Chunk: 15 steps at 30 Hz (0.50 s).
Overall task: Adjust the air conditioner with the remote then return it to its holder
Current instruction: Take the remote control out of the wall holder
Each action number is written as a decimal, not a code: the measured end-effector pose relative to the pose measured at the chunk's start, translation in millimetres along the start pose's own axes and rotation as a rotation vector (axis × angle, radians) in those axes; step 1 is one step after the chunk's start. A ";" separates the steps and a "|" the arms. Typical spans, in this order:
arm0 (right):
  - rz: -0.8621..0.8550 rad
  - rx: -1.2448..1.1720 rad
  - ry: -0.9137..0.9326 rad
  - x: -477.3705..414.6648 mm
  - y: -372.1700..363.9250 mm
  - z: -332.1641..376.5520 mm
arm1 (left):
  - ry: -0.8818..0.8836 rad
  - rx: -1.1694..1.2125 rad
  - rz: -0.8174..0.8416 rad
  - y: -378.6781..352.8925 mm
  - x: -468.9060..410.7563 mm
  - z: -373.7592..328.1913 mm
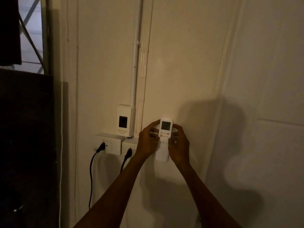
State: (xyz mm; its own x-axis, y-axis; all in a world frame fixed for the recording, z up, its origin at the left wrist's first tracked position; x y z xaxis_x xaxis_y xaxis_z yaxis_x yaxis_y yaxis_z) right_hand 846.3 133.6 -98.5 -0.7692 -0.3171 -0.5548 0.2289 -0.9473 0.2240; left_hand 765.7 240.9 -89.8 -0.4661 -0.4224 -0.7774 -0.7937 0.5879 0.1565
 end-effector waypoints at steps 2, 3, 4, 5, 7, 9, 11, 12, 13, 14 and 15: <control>-0.008 -0.014 0.012 0.8 0.4 0.5 | -0.002 -0.002 -0.010 0.6 -0.3 1.3; -0.009 -0.019 0.011 1.0 0.4 0.5 | -0.001 -0.002 -0.014 1.1 -0.7 1.8; -0.010 -0.023 0.008 0.7 0.2 0.6 | 0.000 0.000 -0.019 1.6 -1.0 1.9; -0.012 -0.028 0.005 0.7 0.1 0.9 | 0.001 0.006 -0.027 1.8 -1.3 1.5; -0.026 -0.040 0.003 0.4 0.6 2.8 | 0.007 0.032 -0.042 1.2 -1.8 -1.4; -0.043 -0.056 0.010 -2.3 1.9 8.6 | 0.003 0.052 -0.054 2.2 -5.5 -7.6; -0.044 -0.081 0.022 -8.4 4.9 19.9 | -0.023 0.058 -0.051 5.8 -14.3 -17.1; -0.040 -0.092 0.040 -12.5 7.3 27.7 | -0.047 0.053 -0.046 8.6 -20.0 -23.1; -0.038 -0.098 0.065 -16.7 10.0 36.1 | -0.075 0.043 -0.041 11.8 -26.0 -30.0; -0.038 -0.098 0.088 -21.0 13.2 44.3 | -0.099 0.032 -0.036 15.7 -31.6 -37.2; -0.038 -0.099 0.104 -24.7 16.2 52.0 | -0.114 0.025 -0.031 19.9 -37.2 -44.5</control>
State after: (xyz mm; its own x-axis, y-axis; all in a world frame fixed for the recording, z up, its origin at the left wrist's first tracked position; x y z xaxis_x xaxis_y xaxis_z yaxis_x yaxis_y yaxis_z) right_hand 838.0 128.5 -39.5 -0.7134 -0.2790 -0.6428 0.2625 -0.9569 0.1240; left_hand 749.9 237.6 -30.6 -0.3931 -0.3605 -0.8459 -0.7963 0.5935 0.1172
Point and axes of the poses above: each hand's wrist, its own x-axis away from the middle knuckle, its own y-axis out of the back of the hand, z = x × y, the point moved 6 cm from there along -x, towards the middle knuckle, and after that the axes turned 8 degrees about -y, right-handed, at the moved point
